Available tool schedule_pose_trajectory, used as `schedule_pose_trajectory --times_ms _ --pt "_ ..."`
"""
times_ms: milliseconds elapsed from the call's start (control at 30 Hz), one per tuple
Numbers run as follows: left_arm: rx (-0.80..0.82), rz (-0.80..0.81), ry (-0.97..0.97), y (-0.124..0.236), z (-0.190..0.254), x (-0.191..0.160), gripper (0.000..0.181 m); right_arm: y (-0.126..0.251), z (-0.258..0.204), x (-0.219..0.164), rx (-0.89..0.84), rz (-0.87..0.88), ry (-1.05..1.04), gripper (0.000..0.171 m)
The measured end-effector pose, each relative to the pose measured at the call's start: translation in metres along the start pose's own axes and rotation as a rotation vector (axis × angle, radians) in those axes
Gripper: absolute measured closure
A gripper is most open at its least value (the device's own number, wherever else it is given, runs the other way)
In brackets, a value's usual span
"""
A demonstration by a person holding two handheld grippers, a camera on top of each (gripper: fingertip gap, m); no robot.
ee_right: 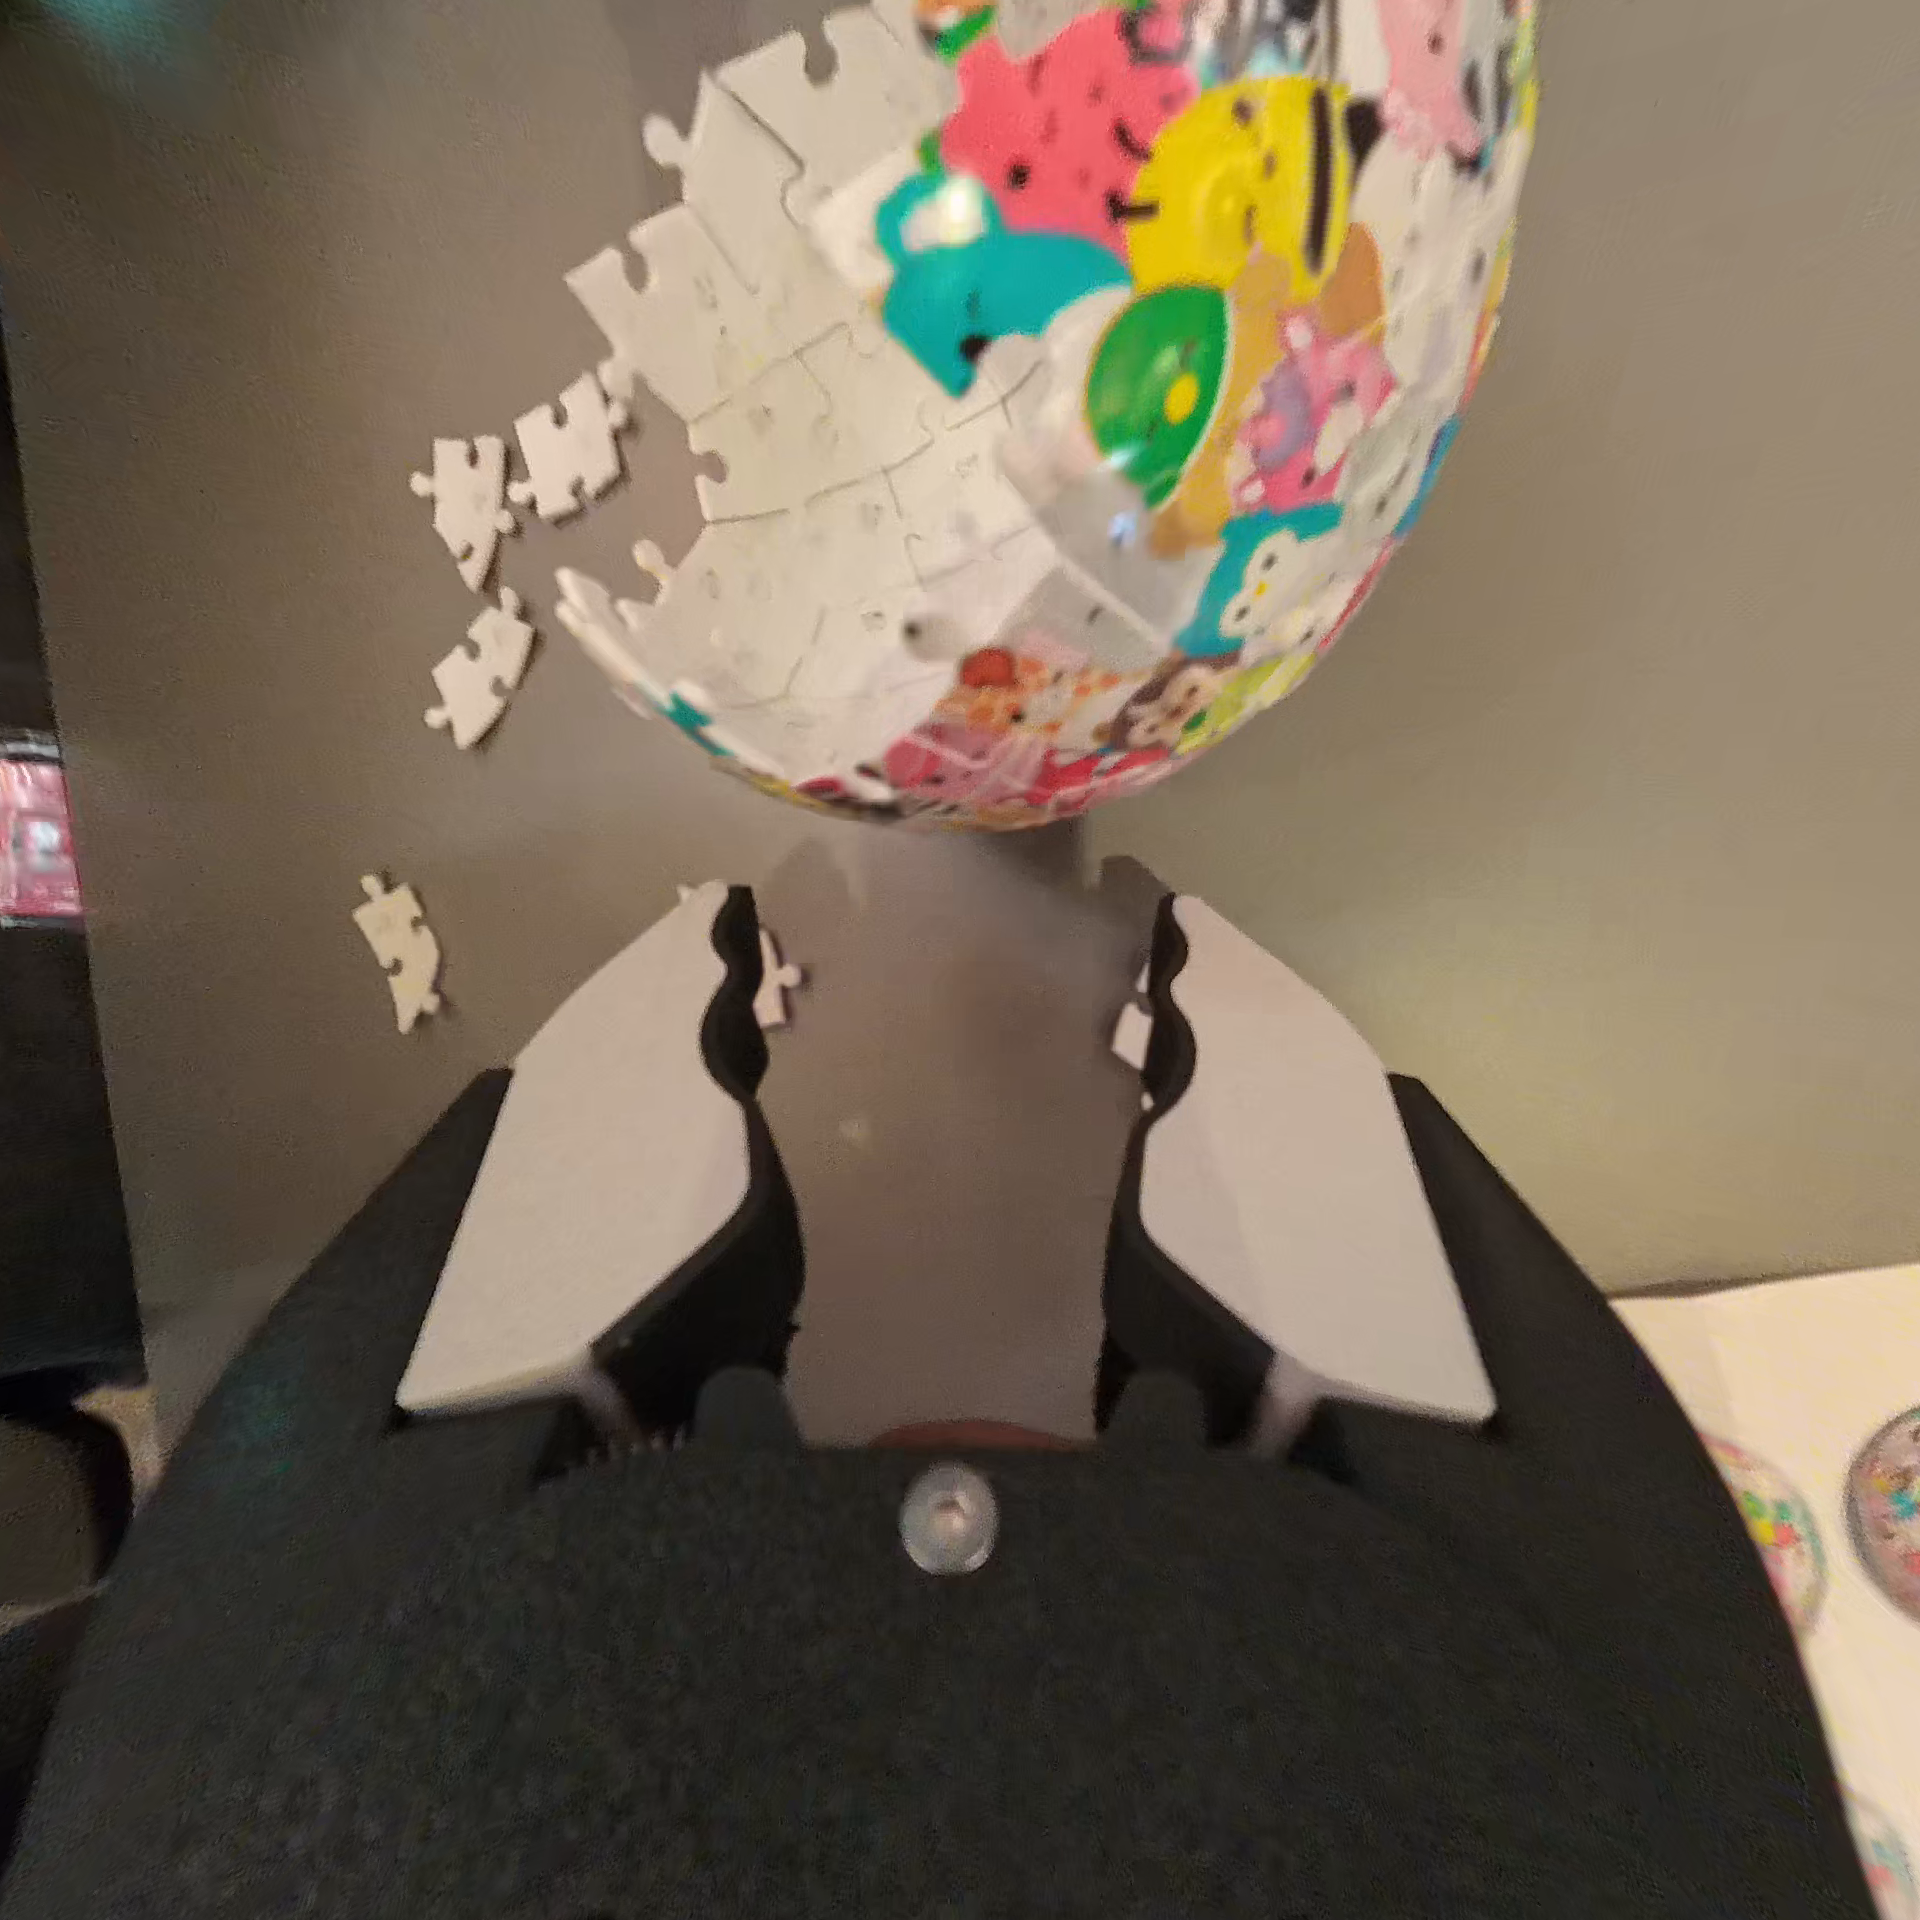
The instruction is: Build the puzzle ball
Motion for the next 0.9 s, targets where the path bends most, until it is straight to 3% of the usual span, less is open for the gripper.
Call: schedule_pose_trajectory --times_ms 67,100,267,433,600,900 --pt "0.08 -0.164 -0.031 0.002 -0.015 -0.014 0.129 -0.003 0.004 0.0 0.011 -0.05 0.024 0.101" --pt "0.142 -0.214 -0.053 0.004 -0.025 -0.016 0.132 -0.004 0.004 0.002 0.017 -0.056 0.036 0.1" --pt "0.174 -0.271 -0.279 -0.007 -0.031 -0.003 0.13 -0.006 0.002 0.012 0.029 -0.039 0.083 0.1" --pt "0.387 -0.356 -0.538 -0.016 -0.042 0.008 0.114 -0.014 0.005 0.014 0.03 -0.073 0.104 0.099" --pt "0.457 -0.461 -0.59 -0.022 -0.044 0.011 0.112 -0.012 0.007 0.022 0.002 -0.065 0.153 0.1" --pt "0.739 -0.492 -0.739 -0.001 -0.048 0.038 0.118 0.003 0.035 0.031 -0.339 -0.128 0.419 0.101"
Point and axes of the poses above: each gripper's, where its closed fingertips meet, y back along the fingers, x out of its top, z = x × y across the jaws, the point moved 3 cm from there along y, back along the fingers, and after that the axes turned 9 degrees about -x, right-handed, at the moved point
